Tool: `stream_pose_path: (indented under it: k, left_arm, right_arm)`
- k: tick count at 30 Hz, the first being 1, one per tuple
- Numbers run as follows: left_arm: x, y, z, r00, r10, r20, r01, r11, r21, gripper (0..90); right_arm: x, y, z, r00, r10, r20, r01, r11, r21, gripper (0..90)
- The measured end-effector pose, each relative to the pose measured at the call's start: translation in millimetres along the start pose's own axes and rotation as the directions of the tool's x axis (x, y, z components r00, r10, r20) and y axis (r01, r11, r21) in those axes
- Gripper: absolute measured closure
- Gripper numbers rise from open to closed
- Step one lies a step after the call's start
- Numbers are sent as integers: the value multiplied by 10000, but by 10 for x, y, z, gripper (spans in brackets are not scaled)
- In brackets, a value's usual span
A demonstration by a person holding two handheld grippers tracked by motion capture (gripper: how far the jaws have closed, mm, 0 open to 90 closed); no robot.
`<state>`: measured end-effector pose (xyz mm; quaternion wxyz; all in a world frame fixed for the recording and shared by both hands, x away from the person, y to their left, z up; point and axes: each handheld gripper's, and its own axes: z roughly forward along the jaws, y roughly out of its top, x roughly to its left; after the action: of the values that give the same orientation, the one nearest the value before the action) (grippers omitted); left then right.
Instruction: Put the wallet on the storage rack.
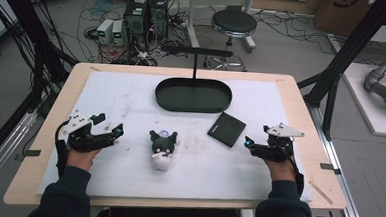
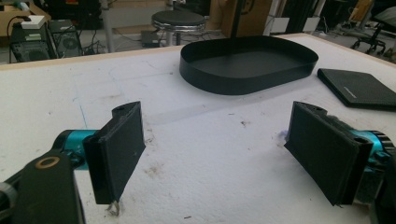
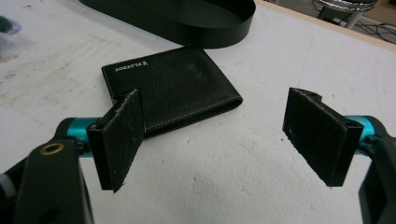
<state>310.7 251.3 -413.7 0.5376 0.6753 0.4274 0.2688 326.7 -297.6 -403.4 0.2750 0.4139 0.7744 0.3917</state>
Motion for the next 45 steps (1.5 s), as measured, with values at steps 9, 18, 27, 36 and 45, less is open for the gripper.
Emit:
stream_pose_path:
  k: [9, 18, 27, 36, 45]
  left_arm:
    - [7, -21, -83, 9999, -18, -162, 17, 10000, -36, 200]
    - [-6, -26, -46, 10000, 3, -54, -3, 10000, 79, 204]
    - [-2, -32, -13, 10000, -66, 32, 66, 9999, 145, 205]
    - [13, -43, -32, 9999, -138, -22, 138, 9998, 150, 206]
    - [11, -46, -30, 9999, -130, -72, 132, 9997, 198, 207]
  right_arm:
    - [190, 107, 220, 9968, -758, -243, 765, 9967, 278, 253]
    - [467, 148, 615, 9583, -2506, -1375, 2706, 9504, 1535, 451]
    - [499, 126, 653, 9346, -3127, -1695, 3417, 9217, 1838, 725]
    - [367, 140, 436, 9270, -2724, -2577, 3188, 9343, 1595, 848]
    - [20, -12, 157, 8948, -3637, -2589, 4186, 8850, 2038, 670]
